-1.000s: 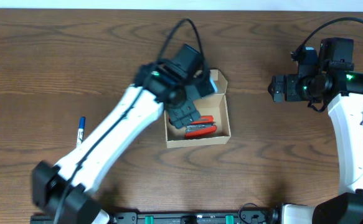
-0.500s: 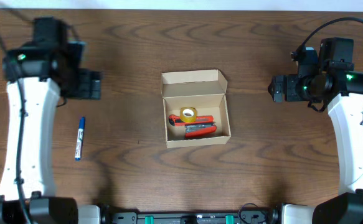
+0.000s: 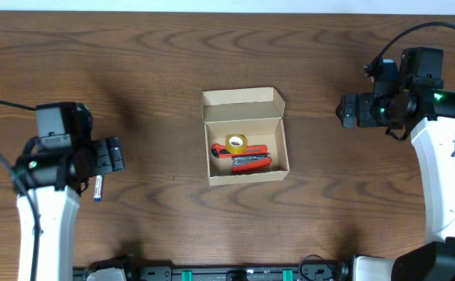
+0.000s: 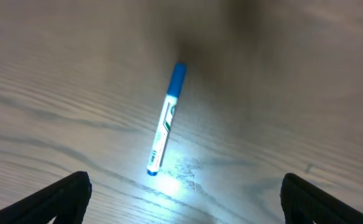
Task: Pack container
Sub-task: 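Lower the left gripper onto the blue marker and grasp it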
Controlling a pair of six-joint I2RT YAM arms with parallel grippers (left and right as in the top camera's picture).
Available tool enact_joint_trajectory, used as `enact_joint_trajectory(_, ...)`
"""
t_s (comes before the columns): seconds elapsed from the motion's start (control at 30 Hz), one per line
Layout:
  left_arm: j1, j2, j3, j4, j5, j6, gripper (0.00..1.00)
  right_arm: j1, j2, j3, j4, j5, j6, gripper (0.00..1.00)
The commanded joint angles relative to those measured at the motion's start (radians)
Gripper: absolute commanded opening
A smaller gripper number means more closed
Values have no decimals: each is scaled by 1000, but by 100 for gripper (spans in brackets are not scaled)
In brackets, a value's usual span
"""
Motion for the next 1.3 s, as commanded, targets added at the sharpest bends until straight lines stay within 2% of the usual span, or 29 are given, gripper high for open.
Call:
enact_joint_trajectory(0.0, 2, 100, -29, 31, 12, -32, 95, -8, 5, 1, -2, 2, -10, 99)
enact_joint_trajectory(0.23, 3, 325, -29, 98, 7, -29, 95, -8, 5, 1, -6, 2, -10, 99)
enact_joint_trajectory(0.57, 16, 485, -29, 159, 0, -33, 95, -8, 5, 1, -9, 2, -10, 99)
enact_joint_trajectory(0.7, 51, 514, -29, 167, 29, -33, 95, -8, 5, 1, -9, 2, -10, 99)
enact_joint_trajectory(0.93, 134, 516, -30, 197, 240, 80, 95, -8, 5, 1, -9, 2, -10, 99)
enact_joint_trajectory(1.27, 146, 516, -127, 288, 238, 109, 95, -8, 5, 1, -13, 2, -10, 99)
